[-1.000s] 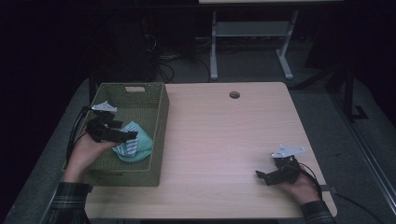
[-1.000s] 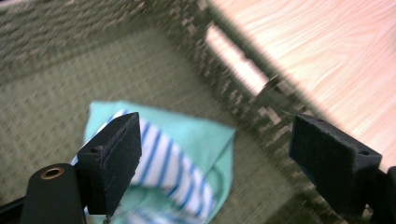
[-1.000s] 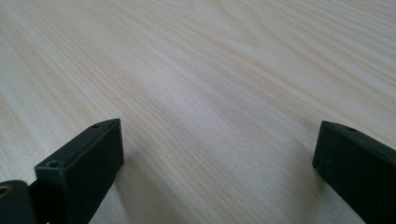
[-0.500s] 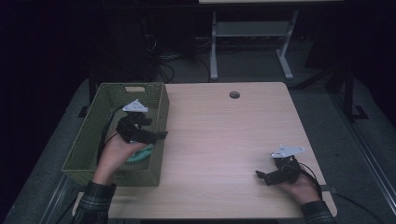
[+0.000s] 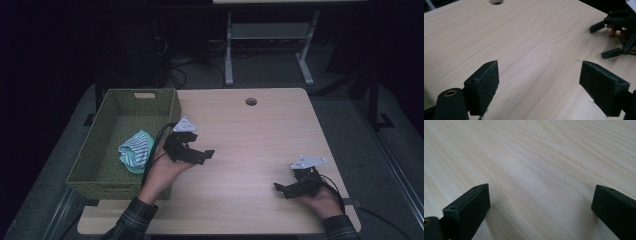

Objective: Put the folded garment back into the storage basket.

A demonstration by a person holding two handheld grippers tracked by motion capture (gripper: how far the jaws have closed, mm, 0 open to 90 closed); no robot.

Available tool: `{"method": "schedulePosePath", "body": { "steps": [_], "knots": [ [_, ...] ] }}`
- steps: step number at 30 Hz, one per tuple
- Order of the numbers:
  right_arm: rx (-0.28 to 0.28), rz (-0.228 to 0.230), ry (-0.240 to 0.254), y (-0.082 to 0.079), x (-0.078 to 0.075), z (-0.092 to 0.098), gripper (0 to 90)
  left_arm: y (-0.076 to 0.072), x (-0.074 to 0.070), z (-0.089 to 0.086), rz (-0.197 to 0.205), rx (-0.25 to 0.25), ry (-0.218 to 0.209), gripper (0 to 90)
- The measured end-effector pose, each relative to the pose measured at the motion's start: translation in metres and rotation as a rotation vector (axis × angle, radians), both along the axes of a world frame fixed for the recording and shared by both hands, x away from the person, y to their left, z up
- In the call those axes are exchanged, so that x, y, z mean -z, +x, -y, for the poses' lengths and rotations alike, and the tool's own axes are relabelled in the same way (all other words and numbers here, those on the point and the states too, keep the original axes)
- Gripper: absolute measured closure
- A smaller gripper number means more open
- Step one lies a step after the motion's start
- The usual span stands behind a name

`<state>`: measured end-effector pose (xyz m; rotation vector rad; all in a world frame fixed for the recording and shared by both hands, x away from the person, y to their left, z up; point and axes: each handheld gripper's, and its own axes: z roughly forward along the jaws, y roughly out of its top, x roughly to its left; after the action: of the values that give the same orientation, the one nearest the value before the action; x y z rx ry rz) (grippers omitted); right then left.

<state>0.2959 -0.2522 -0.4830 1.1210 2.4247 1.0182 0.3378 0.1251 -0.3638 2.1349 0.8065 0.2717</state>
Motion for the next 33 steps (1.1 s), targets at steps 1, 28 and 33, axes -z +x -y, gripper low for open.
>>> {"method": "schedulePosePath", "body": {
  "steps": [1,28,33],
  "knots": [
    [0.000,0.001,0.000,0.000,0.000,0.000,1.6,-0.001,0.004,0.005,0.000,0.012,0.007,15.1],
    [-0.004,0.005,-0.001,0.000,0.000,0.000,1.6,-0.011,0.113,0.047,0.006,0.036,0.122,12.7],
    [-0.004,0.005,-0.001,0.000,0.000,0.000,1.6,-0.013,0.115,0.048,0.021,0.043,0.106,12.8]
  ]
}}
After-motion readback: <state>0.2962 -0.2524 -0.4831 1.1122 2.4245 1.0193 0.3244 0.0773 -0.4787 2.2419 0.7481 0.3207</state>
